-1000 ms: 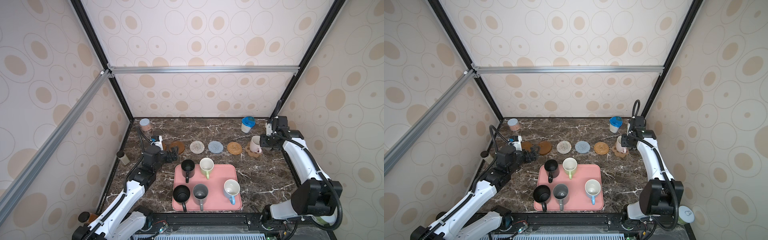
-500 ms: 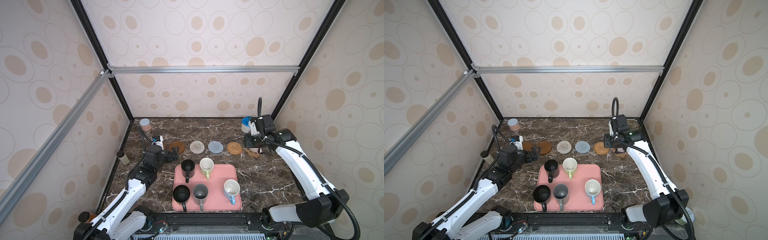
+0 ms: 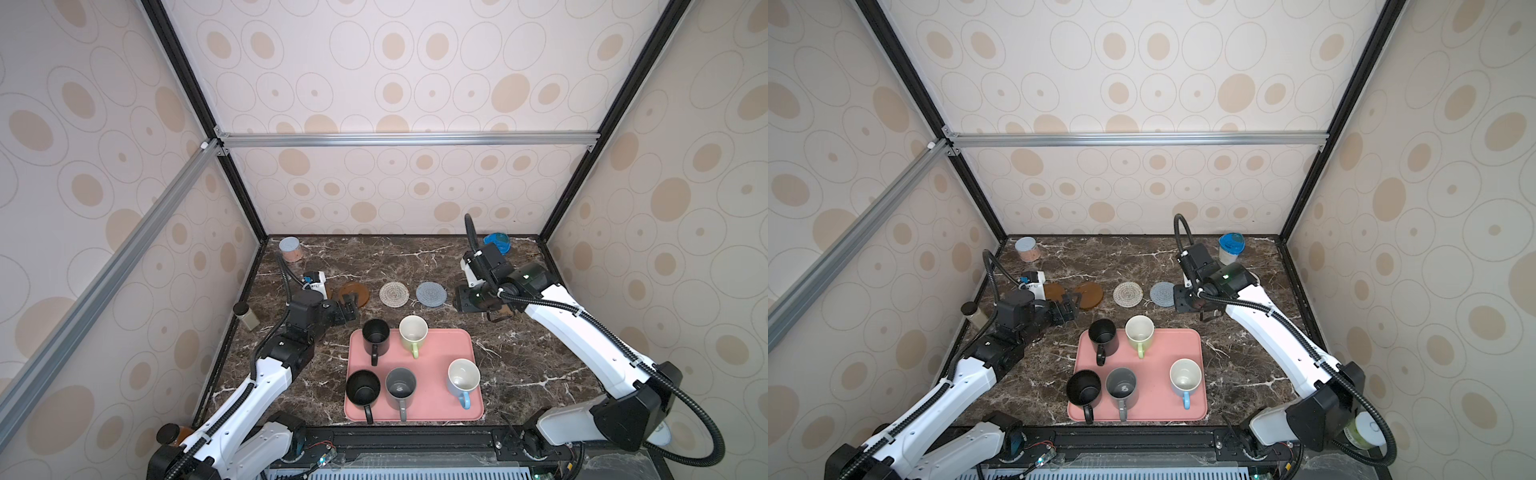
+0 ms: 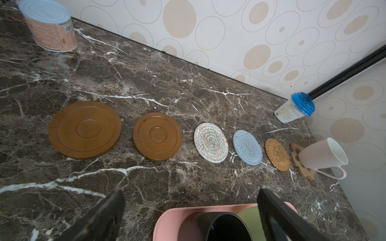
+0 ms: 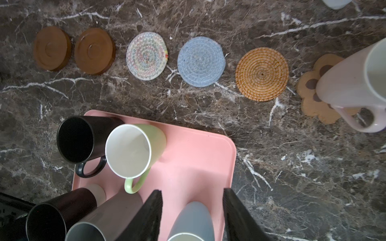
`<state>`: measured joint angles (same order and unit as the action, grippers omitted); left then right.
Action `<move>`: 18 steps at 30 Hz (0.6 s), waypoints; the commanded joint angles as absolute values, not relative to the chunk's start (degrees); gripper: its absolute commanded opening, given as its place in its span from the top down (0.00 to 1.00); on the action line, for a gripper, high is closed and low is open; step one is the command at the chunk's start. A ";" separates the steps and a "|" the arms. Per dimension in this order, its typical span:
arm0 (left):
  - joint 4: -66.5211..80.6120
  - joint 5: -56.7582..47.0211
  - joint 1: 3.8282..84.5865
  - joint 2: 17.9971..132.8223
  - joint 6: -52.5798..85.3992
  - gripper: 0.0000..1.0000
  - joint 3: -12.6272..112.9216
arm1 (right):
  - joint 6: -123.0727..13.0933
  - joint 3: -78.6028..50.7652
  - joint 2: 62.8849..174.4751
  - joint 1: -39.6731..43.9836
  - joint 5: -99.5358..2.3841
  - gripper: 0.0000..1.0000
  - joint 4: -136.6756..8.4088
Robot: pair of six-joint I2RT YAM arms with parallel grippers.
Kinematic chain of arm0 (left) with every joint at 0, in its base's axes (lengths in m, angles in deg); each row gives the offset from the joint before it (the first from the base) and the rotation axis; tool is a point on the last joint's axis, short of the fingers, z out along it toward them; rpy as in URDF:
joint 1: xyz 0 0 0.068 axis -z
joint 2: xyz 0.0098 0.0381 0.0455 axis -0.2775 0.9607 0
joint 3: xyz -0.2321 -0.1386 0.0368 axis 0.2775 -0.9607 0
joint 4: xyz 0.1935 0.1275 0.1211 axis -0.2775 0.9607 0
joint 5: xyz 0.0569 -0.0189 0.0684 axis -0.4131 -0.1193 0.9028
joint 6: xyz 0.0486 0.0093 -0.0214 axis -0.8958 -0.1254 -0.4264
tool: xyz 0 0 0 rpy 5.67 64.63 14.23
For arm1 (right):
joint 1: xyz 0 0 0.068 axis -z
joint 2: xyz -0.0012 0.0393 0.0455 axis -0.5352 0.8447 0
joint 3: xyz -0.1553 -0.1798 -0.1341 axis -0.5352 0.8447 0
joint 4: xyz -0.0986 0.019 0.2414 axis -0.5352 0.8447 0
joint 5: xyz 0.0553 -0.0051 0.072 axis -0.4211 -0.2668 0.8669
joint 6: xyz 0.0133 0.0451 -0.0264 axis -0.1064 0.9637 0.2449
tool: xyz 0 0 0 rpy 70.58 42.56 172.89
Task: Place cups on coasters
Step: Pick up the cup from the tray.
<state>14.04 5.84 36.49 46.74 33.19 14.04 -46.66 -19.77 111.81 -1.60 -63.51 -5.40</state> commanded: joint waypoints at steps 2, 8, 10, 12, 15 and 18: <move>12.63 5.67 36.77 46.91 34.61 0.00 14.27 | -41.80 -18.16 113.34 -5.31 -63.21 0.49 -4.34; 11.02 5.09 36.83 47.23 35.74 0.00 13.41 | -38.43 -17.54 114.86 -9.84 -62.91 0.49 -5.24; 10.74 4.83 36.78 47.41 36.09 0.00 13.17 | -37.14 -17.25 115.39 -11.10 -62.95 0.49 -5.14; 10.34 4.66 36.81 47.44 36.43 0.00 12.83 | -36.48 -16.94 115.87 -12.20 -62.76 0.49 -5.15; 10.09 4.31 36.80 47.72 36.63 0.00 12.62 | -36.06 -15.78 116.44 -13.67 -63.42 0.49 -5.66; 10.18 4.11 36.84 47.87 36.72 0.00 12.81 | -35.71 -15.37 117.10 -14.55 -63.26 0.49 -5.56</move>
